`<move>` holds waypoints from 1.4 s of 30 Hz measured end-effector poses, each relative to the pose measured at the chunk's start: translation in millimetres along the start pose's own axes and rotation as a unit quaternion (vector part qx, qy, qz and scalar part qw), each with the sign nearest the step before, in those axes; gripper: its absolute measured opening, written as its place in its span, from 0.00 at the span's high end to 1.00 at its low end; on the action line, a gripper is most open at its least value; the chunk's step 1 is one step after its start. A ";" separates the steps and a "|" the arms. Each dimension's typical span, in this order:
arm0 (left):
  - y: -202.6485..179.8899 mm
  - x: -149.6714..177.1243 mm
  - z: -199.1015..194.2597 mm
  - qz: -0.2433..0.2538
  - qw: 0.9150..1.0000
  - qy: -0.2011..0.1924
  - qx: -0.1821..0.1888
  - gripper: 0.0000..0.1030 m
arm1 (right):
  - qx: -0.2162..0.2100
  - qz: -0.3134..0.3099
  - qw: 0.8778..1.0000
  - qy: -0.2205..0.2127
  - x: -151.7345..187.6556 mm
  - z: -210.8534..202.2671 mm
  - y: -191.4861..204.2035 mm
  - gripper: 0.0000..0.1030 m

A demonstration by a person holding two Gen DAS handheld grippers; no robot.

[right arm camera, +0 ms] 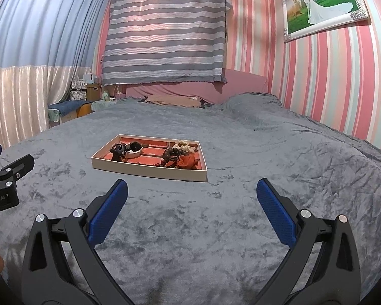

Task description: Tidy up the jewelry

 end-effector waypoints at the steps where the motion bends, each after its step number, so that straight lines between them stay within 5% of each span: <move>1: -0.1 -0.2 -0.1 0.001 1.000 -0.001 0.000 0.04 | 0.001 0.000 1.000 0.000 0.1 -0.2 -0.3 0.04; 42: -5.4 -3.4 -2.7 0.001 1.000 -0.009 0.005 0.04 | 0.007 0.013 1.000 -0.011 -2.6 -4.0 -5.8 0.04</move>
Point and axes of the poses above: each gripper's, at about its wrist camera, not at the fingertips, and z roughly the way its jaws point, y to its left, x to its underside, the point moved 8 cm from there along z, roughly the way its jaws point, and after that the axes turned 2 degrees about y, right-handed, at the moved point
